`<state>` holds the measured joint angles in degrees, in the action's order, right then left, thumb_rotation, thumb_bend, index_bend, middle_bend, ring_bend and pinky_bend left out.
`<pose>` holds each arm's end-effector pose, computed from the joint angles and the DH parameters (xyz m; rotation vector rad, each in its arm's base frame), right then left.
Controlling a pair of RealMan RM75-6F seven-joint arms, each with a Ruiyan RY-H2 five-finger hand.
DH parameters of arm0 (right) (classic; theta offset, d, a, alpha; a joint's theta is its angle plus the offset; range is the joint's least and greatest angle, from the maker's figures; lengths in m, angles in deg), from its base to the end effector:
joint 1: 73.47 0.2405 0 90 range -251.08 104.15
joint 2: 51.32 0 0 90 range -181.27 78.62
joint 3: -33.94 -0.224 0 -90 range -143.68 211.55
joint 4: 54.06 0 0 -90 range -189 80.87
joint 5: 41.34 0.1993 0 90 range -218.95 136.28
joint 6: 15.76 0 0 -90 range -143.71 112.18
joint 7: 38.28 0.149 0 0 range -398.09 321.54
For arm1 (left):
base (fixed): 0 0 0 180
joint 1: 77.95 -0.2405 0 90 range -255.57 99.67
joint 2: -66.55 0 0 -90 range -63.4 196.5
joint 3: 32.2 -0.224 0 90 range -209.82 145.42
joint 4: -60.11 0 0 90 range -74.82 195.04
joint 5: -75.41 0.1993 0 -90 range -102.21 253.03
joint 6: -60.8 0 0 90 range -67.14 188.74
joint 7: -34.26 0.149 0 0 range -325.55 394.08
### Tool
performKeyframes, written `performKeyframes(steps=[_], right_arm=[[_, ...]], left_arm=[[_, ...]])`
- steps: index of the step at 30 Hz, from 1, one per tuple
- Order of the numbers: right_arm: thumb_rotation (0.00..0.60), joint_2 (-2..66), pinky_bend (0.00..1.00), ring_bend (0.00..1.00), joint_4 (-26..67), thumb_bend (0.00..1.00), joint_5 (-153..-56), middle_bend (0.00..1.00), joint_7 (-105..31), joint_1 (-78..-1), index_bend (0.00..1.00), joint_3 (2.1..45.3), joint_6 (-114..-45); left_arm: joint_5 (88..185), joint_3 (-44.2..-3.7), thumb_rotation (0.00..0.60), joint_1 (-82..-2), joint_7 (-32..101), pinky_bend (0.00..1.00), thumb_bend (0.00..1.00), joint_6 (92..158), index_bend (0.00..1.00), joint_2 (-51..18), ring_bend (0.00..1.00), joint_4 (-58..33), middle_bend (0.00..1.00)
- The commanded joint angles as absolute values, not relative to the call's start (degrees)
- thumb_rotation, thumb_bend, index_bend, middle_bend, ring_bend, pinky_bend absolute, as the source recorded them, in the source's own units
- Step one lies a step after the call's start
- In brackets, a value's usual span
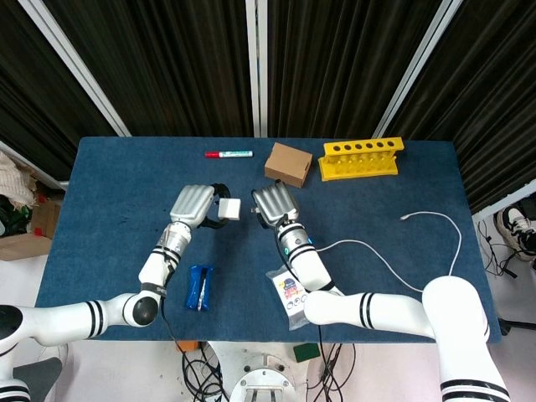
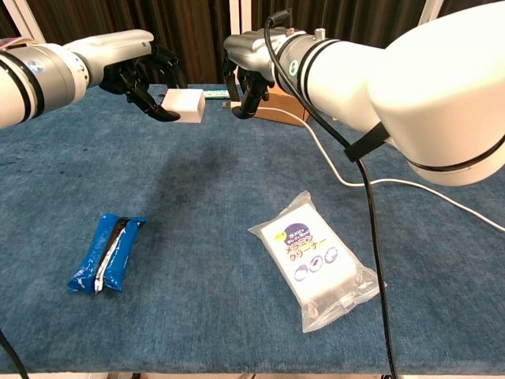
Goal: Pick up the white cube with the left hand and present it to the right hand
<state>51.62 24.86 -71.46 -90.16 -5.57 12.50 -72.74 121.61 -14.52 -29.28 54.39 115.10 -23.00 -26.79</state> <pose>0.0175 -0.3593 -0.0540 1.9060 -0.8023 0.8108 -0.0880 0.3554 0.0016 -1.6844 -1.1975 -1.0166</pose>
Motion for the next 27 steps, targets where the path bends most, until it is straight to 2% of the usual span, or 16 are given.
performKeyframes(steps=[1, 27], right_arm=[[0.6, 51.94, 0.4, 0.54, 24.51, 0.77, -71.25, 0.61, -90.03, -5.02, 0.64, 12.65, -72.73], [0.6, 52.74, 0.4, 0.54, 24.24, 0.77, -69.82, 0.62, -89.32, -2.4, 0.64, 12.95, -74.83]], left_arm=[[120.99, -14.34, 0.6, -28.98, 54.44, 1.0, 0.37, 115.09, 0.61, -22.61, 0.78, -27.38, 0.54], [119.2, -15.0, 0.6, -26.92, 55.29, 1.0, 0.37, 116.33, 0.61, -22.38, 0.78, -29.1, 0.54]])
